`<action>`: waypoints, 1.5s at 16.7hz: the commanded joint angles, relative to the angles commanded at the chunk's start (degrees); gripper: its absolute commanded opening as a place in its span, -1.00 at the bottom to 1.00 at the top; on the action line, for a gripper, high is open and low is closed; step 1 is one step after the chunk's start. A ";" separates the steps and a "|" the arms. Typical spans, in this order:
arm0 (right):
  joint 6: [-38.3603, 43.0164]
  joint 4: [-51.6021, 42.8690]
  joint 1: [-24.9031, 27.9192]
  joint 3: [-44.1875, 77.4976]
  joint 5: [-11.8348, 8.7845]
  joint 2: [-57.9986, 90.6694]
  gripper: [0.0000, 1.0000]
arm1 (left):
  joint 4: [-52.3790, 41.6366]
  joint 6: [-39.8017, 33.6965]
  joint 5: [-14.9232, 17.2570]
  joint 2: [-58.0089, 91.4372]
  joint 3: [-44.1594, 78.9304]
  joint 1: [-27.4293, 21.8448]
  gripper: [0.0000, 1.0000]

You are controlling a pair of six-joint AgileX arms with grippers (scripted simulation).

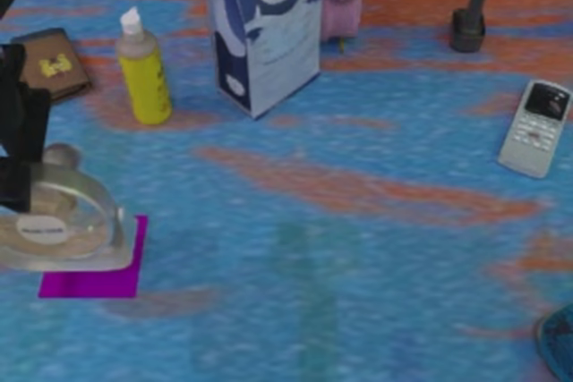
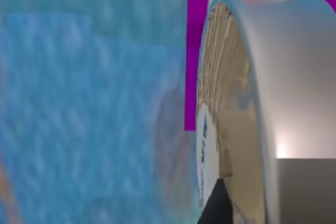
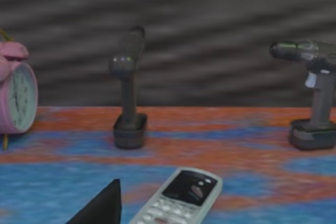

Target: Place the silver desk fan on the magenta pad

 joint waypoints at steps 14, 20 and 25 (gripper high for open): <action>0.00 0.00 0.00 0.00 0.00 0.00 1.00 | 7.84 -0.16 -0.03 0.85 -6.71 0.28 -0.25; 0.00 0.00 0.00 0.00 0.00 0.00 1.00 | 7.84 -0.16 -0.03 0.85 -6.71 0.28 0.66; 0.00 0.00 0.00 0.00 0.00 0.00 1.00 | 7.84 -0.16 -0.03 0.85 -6.71 0.28 1.00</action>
